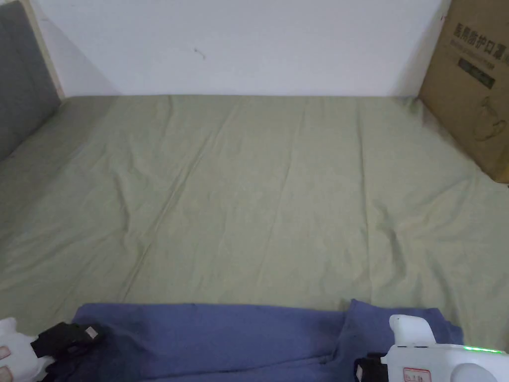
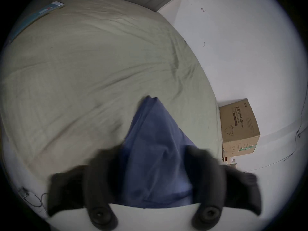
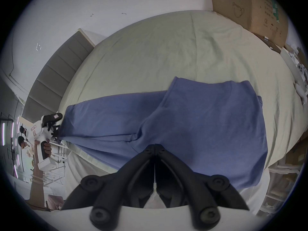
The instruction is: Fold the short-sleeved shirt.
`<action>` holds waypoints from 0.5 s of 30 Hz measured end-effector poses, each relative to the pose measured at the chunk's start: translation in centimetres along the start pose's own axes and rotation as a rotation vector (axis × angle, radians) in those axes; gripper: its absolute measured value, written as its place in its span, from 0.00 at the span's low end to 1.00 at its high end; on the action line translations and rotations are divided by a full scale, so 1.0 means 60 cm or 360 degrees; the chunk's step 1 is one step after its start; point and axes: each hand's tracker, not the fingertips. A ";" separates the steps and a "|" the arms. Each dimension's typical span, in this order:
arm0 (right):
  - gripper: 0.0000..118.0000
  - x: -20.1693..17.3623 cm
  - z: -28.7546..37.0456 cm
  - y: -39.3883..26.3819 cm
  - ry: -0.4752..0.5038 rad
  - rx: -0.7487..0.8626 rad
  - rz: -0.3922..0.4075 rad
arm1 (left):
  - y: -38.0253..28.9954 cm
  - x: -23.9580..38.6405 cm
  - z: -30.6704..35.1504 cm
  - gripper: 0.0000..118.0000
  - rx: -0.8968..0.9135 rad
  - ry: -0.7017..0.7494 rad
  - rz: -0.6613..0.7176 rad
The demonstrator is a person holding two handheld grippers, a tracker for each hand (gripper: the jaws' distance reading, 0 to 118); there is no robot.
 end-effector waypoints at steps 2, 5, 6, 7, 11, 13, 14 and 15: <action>0.00 0.010 0.002 -0.005 0.0021 -0.0005 -0.0070 | -0.014 0.005 -0.034 0.12 -0.0116 0.0148 -0.0050; 0.00 0.026 0.019 -0.013 0.0012 0.0020 -0.0092 | -0.012 0.010 -0.018 0.10 -0.0042 0.0102 -0.0006; 0.00 0.032 0.025 -0.015 0.0002 0.0025 -0.0093 | -0.008 0.009 -0.013 0.10 -0.0044 0.0074 0.0023; 0.00 0.040 0.030 -0.016 -0.0008 0.0033 -0.0099 | -0.002 0.012 -0.005 0.09 -0.0050 0.0075 0.0021; 0.00 0.072 0.059 -0.018 -0.0013 0.0097 -0.0169 | 0.004 0.073 0.037 0.09 0.0035 0.0060 -0.0086; 0.00 0.083 0.071 -0.022 -0.0011 0.0130 -0.0204 | -0.002 0.130 0.049 0.09 0.0044 -0.0012 -0.0191; 0.00 0.090 0.078 -0.024 -0.0009 0.0146 -0.0220 | -0.011 0.173 0.055 0.09 0.0047 -0.0022 -0.0329; 0.00 0.094 0.081 -0.026 -0.0008 0.0154 -0.0226 | -0.021 0.202 0.059 0.09 0.0050 -0.0037 -0.0408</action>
